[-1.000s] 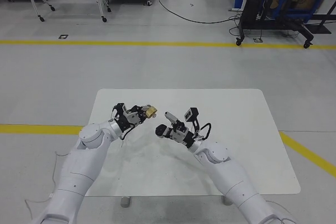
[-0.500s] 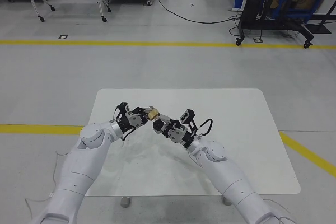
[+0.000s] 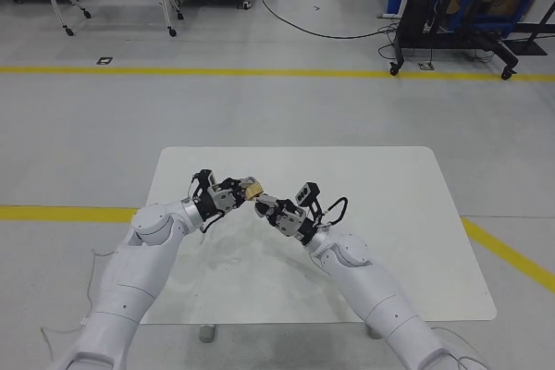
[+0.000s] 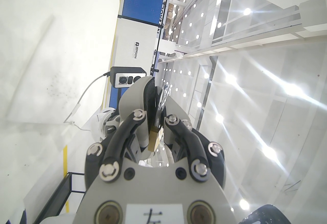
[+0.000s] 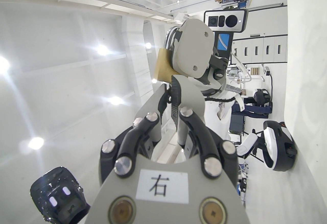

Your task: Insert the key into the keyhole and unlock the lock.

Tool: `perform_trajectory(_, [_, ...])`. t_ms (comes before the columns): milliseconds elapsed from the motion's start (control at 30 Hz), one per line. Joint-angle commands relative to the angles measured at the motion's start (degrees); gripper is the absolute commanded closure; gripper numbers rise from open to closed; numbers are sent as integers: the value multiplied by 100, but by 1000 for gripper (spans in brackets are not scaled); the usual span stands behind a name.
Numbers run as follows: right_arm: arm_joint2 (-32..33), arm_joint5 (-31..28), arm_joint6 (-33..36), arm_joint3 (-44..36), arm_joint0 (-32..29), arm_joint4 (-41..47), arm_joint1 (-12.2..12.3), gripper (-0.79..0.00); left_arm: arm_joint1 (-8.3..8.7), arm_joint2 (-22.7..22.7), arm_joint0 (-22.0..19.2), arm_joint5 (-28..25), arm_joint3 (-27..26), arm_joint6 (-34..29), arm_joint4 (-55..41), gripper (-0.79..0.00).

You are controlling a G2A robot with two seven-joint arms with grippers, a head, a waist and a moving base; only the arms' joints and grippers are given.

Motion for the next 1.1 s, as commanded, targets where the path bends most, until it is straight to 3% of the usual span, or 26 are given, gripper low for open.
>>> perform_trajectory(0, [3, -8, 20, 10, -1, 26, -7, 0, 0, 3, 9, -37, -5, 27, 14, 0])
perform_trajectory(200, [25, 6, 103, 26, -34, 256, -39, 0, -3, 10, 36, -207, -58, 165, 69, 0])
perform_trajectory(467, [-9, 386, 402, 145, -80, 1325, -171, 0, 4, -153, 200, -796, -275, 438, 14, 0])
perform_trajectory(700, [-45, 145, 529, 303, 37, 1318, -237, 0, 16, -182, 294, -967, -420, 570, 176, 0])
perform_trajectory(833, [37, 23, 721, 270, 19, 1229, -220, -228, 21, -213, 324, -981, -456, 664, 203, 0])
perform_trajectory(1067, [96, 57, 807, 142, -36, 1110, -207, -206, 21, -188, 342, -978, -506, 687, 289, 0])
